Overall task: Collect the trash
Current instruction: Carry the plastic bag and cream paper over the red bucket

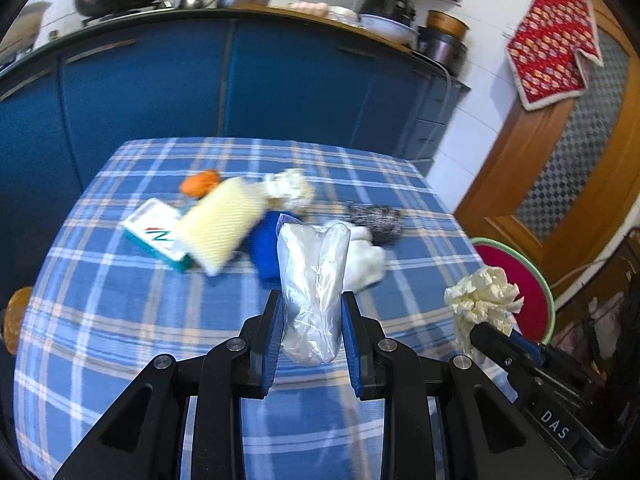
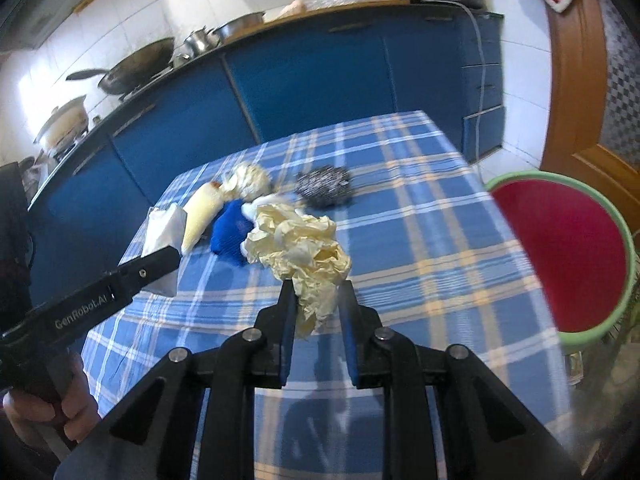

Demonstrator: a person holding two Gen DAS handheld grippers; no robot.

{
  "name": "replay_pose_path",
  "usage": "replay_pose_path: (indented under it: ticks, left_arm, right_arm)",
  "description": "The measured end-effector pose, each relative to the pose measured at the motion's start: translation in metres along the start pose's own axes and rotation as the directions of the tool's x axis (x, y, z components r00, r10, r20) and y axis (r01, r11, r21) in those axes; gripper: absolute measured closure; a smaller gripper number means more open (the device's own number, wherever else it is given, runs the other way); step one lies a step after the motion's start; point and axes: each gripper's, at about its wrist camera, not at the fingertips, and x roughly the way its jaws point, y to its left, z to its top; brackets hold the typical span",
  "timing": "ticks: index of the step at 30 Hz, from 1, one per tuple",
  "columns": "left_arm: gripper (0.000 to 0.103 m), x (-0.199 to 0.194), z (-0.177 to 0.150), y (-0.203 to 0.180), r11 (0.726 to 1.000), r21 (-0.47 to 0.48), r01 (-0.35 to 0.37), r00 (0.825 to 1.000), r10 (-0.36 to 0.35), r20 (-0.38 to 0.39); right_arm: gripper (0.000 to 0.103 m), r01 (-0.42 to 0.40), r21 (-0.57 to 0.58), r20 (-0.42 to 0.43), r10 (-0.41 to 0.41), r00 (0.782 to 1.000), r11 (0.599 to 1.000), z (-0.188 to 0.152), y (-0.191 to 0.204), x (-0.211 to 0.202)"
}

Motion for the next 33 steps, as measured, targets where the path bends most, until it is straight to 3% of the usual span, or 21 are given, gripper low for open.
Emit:
replay_pose_path:
  ticks: [17, 33]
  left_arm:
    - [0.075, 0.023, 0.018, -0.096, 0.976, 0.141, 0.167, 0.986, -0.163, -0.041]
    - [0.075, 0.058, 0.021, -0.176, 0.936, 0.246, 0.253, 0.967, -0.236, -0.095]
  right_arm:
    - [0.079, 0.118, 0.148, 0.089, -0.132, 0.987, 0.982, 0.010, -0.078, -0.043]
    - [0.079, 0.211, 0.282, 0.103, -0.248, 0.963, 0.936, 0.007, -0.151, -0.062]
